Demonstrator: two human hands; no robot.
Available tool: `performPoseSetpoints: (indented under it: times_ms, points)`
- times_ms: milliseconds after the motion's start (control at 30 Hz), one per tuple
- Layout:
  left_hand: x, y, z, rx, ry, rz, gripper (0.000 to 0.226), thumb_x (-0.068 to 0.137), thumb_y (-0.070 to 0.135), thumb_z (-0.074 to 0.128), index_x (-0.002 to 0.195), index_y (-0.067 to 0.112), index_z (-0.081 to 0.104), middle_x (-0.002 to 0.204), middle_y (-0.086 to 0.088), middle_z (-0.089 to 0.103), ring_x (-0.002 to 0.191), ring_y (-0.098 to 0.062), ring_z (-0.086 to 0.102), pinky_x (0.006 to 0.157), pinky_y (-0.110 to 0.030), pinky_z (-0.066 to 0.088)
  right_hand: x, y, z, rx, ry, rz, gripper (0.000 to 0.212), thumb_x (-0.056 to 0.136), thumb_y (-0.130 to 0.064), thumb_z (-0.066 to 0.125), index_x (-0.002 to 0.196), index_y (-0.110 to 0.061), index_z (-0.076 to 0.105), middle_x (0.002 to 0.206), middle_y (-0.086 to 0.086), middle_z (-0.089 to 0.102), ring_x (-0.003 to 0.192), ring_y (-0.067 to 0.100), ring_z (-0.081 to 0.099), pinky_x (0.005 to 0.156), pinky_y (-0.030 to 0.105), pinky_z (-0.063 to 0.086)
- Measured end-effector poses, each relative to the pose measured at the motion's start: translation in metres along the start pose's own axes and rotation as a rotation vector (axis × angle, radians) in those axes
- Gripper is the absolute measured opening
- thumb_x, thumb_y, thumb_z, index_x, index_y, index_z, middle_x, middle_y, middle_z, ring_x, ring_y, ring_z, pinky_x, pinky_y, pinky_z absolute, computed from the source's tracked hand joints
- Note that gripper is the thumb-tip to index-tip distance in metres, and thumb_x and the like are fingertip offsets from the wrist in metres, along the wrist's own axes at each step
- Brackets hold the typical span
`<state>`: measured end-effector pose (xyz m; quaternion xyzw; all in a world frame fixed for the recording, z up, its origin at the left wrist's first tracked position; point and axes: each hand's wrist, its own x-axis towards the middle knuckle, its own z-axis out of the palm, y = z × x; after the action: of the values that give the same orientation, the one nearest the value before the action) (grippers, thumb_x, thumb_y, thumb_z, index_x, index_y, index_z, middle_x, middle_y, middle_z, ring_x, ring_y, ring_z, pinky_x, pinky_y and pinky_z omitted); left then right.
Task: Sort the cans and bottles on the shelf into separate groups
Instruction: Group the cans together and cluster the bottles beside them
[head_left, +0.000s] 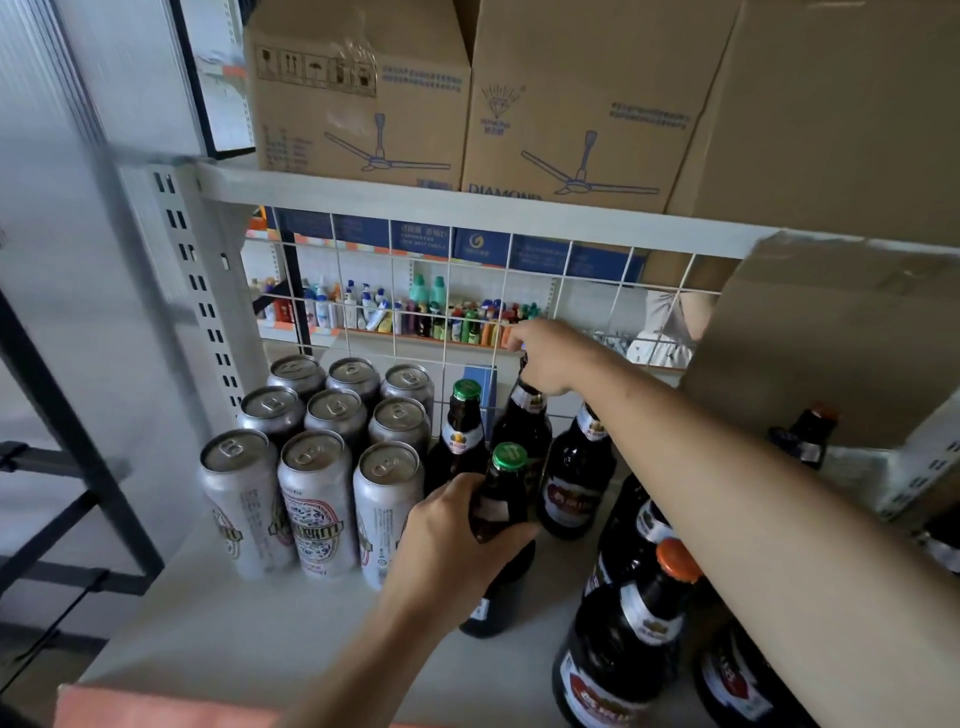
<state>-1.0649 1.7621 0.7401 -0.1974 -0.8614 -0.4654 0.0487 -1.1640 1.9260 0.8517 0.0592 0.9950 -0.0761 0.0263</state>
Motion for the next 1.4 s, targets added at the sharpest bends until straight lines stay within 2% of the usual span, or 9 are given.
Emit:
performPoseSetpoints:
  times_ms: [167, 233, 333, 400, 533, 800, 1067, 1233, 1400]
  points:
    - [-0.016, -0.017, 0.012, -0.018, -0.008, -0.107, 0.056, 0.065, 0.048, 0.076, 0.113, 0.03, 0.054, 0.101, 0.012, 0.061, 0.094, -0.009, 0.056, 0.07, -0.021, 0.04, -0.01, -0.024, -0.013, -0.085, 0.178, -0.111, 0.037, 0.083, 0.003, 0.055, 0.118, -0.007, 0.061, 0.115, 0.011, 0.062, 0.096, 0.028, 0.062, 0.079, 0.034, 0.051]
    - [-0.022, -0.02, 0.018, -0.029, -0.036, -0.128, 0.069, 0.064, 0.047, 0.077, 0.124, 0.031, 0.046, 0.108, 0.011, 0.06, 0.093, -0.007, 0.052, 0.072, -0.021, 0.039, -0.018, -0.041, -0.016, 0.021, 0.041, -0.23, 0.043, 0.087, -0.009, 0.059, 0.129, -0.013, 0.057, 0.126, 0.008, 0.057, 0.101, 0.025, 0.061, 0.079, 0.031, 0.048]
    - [-0.026, -0.023, 0.027, -0.03, -0.085, -0.199, 0.084, 0.061, 0.04, 0.079, 0.132, 0.029, 0.036, 0.112, 0.007, 0.058, 0.091, -0.011, 0.05, 0.065, -0.018, 0.036, -0.024, -0.057, -0.007, 0.016, -0.221, -0.275, 0.043, 0.088, -0.024, 0.067, 0.129, -0.013, 0.06, 0.123, 0.008, 0.061, 0.085, 0.025, 0.066, 0.07, 0.033, 0.053]
    - [-0.026, -0.026, 0.031, -0.066, -0.093, -0.26, 0.085, 0.059, 0.04, 0.08, 0.13, 0.029, 0.036, 0.108, 0.009, 0.057, 0.089, -0.012, 0.051, 0.057, -0.013, 0.035, -0.023, -0.056, 0.002, -0.031, -0.206, -0.263, 0.035, 0.087, -0.024, 0.07, 0.117, -0.005, 0.067, 0.106, 0.017, 0.07, 0.085, 0.031, 0.069, 0.062, 0.029, 0.048]
    - [-0.027, -0.036, 0.034, -0.078, -0.118, -0.296, 0.084, 0.059, 0.04, 0.082, 0.128, 0.028, 0.037, 0.107, 0.009, 0.059, 0.092, -0.013, 0.056, 0.058, -0.012, 0.034, -0.027, -0.044, 0.002, 0.049, -0.166, -0.198, 0.02, 0.089, -0.014, 0.067, 0.106, -0.003, 0.07, 0.064, 0.01, 0.067, 0.051, 0.017, 0.064, 0.044, 0.02, 0.048]
    - [-0.028, -0.046, 0.038, -0.113, -0.119, -0.305, 0.063, 0.054, 0.04, 0.086, 0.098, 0.031, 0.042, 0.077, 0.018, 0.054, 0.067, 0.003, 0.049, 0.05, -0.005, 0.038, -0.03, -0.018, 0.003, 0.056, -0.087, -0.152, 0.012, 0.087, -0.01, 0.067, 0.094, -0.003, 0.074, 0.075, 0.018, 0.071, 0.051, 0.021, 0.06, 0.054, 0.029, 0.052]
    - [-0.023, -0.043, 0.051, -0.123, -0.184, -0.278, 0.076, 0.05, 0.051, 0.085, 0.114, 0.029, 0.049, 0.091, 0.013, 0.062, 0.088, -0.011, 0.062, 0.06, -0.014, 0.043, -0.029, -0.005, 0.006, 0.044, -0.074, -0.147, 0.009, 0.083, -0.011, 0.07, 0.088, -0.006, 0.075, 0.08, 0.014, 0.074, 0.056, 0.022, 0.065, 0.055, 0.028, 0.054]
    - [-0.023, -0.041, 0.056, -0.161, -0.225, -0.265, 0.077, 0.044, 0.057, 0.081, 0.109, 0.034, 0.046, 0.087, 0.017, 0.059, 0.081, -0.002, 0.058, 0.054, -0.006, 0.04, -0.031, 0.0, 0.003, 0.037, -0.081, -0.135, 0.011, 0.081, -0.008, 0.068, 0.085, -0.001, 0.075, 0.077, 0.018, 0.073, 0.046, 0.018, 0.054, 0.042, 0.02, 0.043]
    - [-0.021, -0.058, 0.059, -0.141, -0.244, -0.187, 0.099, 0.042, 0.06, 0.083, 0.126, 0.036, 0.036, 0.114, 0.016, 0.052, 0.106, -0.006, 0.05, 0.084, -0.023, 0.045, -0.029, 0.007, -0.002, 0.045, -0.065, -0.128, 0.008, 0.077, -0.008, 0.069, 0.079, -0.006, 0.076, 0.075, 0.013, 0.074, 0.053, 0.024, 0.065, 0.047, 0.023, 0.05]
